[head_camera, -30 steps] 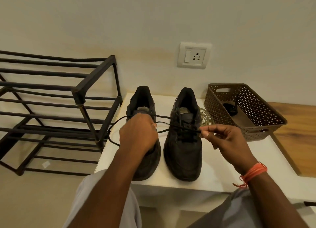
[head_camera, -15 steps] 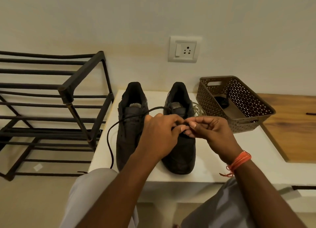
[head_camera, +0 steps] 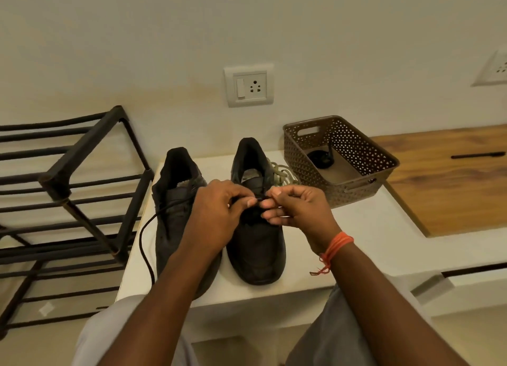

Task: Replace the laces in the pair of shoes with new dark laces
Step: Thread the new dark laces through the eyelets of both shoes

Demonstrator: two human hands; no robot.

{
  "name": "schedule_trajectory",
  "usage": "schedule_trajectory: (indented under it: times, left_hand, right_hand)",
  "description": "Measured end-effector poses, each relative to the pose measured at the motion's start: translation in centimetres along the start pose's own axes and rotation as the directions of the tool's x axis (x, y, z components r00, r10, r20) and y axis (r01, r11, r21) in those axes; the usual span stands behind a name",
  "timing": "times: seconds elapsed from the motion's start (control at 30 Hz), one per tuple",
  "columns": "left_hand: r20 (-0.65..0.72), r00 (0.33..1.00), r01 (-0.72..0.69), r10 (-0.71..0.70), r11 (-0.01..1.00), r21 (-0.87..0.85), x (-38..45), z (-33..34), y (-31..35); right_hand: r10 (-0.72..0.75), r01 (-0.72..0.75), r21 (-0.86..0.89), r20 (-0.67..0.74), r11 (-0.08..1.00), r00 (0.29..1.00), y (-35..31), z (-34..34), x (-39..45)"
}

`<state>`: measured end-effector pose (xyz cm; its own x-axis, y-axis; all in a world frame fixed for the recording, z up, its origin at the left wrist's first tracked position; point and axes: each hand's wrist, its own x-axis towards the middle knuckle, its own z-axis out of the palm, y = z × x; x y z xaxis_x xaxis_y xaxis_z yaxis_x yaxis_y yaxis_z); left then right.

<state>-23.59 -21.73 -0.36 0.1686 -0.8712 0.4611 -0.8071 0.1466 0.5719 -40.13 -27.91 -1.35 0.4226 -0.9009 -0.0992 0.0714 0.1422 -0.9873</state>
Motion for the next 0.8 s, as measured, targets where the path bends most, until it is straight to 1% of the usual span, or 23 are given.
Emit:
schedule_trajectory:
  times: [0.07, 0.1, 0.17, 0.23, 0.27, 0.33, 0.4, 0.53, 0.6, 0.7, 0.8]
  left_hand:
    - [-0.042, 0.999, 0.030, -0.028, 0.997, 0.067, 0.8, 0.3, 0.1]
    - [-0.072, 0.996, 0.064, -0.056, 0.991, 0.114, 1.2, 0.5, 0.3]
    - [-0.119, 0.989, 0.117, -0.092, 0.966, 0.229, 2.2, 0.9, 0.9]
    - [-0.088, 0.990, 0.134, -0.111, 0.940, 0.315, 2.9, 1.6, 1.0]
    - [-0.062, 0.990, 0.139, -0.125, 0.934, 0.329, 3.1, 1.9, 0.6]
    - [-0.020, 0.985, 0.169, -0.172, 0.930, 0.326, 3.0, 2.6, -0.4]
    - [-0.017, 0.978, 0.201, -0.206, 0.932, 0.303, 2.9, 3.1, -1.1]
    - [-0.021, 0.972, 0.231, -0.232, 0.943, 0.238, 3.0, 3.4, -1.4]
    - [-0.012, 0.975, 0.220, -0.222, 0.952, 0.212, 3.0, 3.6, -1.4]
    - [-0.045, 0.979, 0.202, -0.197, 0.963, 0.180, 2.8, 4.4, -1.5]
    - [-0.082, 0.972, 0.231, -0.221, 0.961, 0.153, 2.6, 5.1, -1.3]
  right_hand:
    - [-0.052, 0.033, -0.115, -0.168, 0.993, 0.984, 1.0, -0.2, 0.6]
    - [-0.066, 0.030, -0.164, -0.218, 0.986, 0.974, 1.4, -0.1, 0.9]
    - [-0.043, -0.010, -0.191, -0.272, 0.982, 0.961, 2.0, 0.4, 1.2]
    - [-0.038, -0.024, -0.197, -0.305, 0.980, 0.951, 2.2, 0.8, 1.5]
    - [-0.054, -0.017, -0.214, -0.323, 0.977, 0.945, 2.2, 1.0, 1.4]
    - [-0.090, 0.003, -0.247, -0.344, 0.969, 0.935, 2.3, 1.4, 1.6]
    - [-0.117, 0.010, -0.285, -0.360, 0.958, 0.925, 2.5, 1.6, 1.8]
    - [-0.136, -0.008, -0.348, -0.386, 0.938, 0.912, 2.8, 1.9, 2.3]
    - [-0.142, -0.011, -0.361, -0.396, 0.933, 0.907, 2.8, 1.9, 2.5]
    - [-0.150, -0.012, -0.374, -0.401, 0.927, 0.904, 2.7, 1.8, 2.5]
    - [-0.153, -0.013, -0.374, -0.412, 0.927, 0.898, 2.7, 1.8, 2.4]
